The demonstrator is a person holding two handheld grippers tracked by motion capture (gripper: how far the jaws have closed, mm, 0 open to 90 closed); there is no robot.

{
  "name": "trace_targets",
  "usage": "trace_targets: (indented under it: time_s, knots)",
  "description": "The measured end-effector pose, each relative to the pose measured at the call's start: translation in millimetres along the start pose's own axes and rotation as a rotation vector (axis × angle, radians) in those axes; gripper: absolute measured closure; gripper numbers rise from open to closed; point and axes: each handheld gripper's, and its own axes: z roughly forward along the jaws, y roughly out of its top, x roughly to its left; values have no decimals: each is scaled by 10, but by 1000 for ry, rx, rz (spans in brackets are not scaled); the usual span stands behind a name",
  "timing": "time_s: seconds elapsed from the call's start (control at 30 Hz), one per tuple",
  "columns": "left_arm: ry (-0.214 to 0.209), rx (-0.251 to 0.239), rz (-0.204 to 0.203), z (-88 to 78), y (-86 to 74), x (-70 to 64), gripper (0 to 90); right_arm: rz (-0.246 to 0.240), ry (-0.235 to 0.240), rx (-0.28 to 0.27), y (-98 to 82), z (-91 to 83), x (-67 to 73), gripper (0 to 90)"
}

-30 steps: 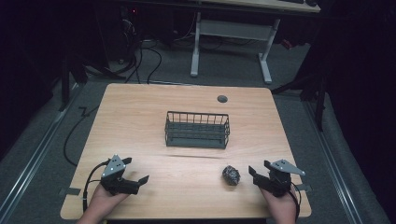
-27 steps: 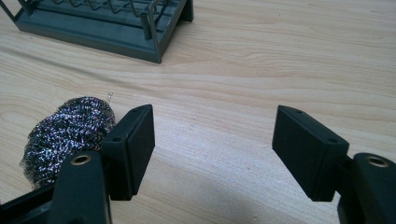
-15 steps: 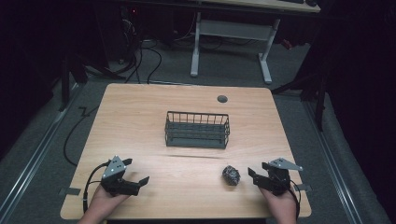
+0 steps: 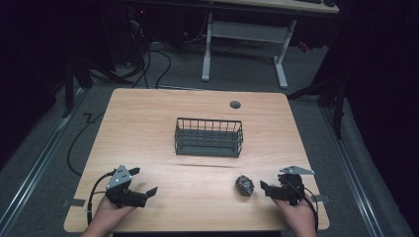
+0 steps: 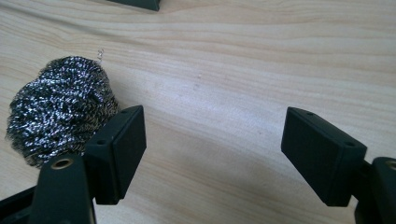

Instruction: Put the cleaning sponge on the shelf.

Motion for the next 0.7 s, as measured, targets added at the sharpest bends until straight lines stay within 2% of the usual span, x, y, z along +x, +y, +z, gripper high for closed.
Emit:
trace_targets:
  time_s: [0.17, 0.27, 0.5, 0.7]
  knots:
    - [-1, 1, -2, 7, 3, 3, 10, 11, 15, 22, -14, -7, -5, 234]
    - [-3, 5, -3, 13, 1, -1, 10, 20, 25, 58, -5, -17, -14, 253]
    - [-4, 10, 0, 20, -1, -13, 11, -16, 22, 86, 54, -59, -5, 252]
    - [-2, 11, -1, 19, -2, -12, 11, -38, 21, 144, 116, -65, 22, 243]
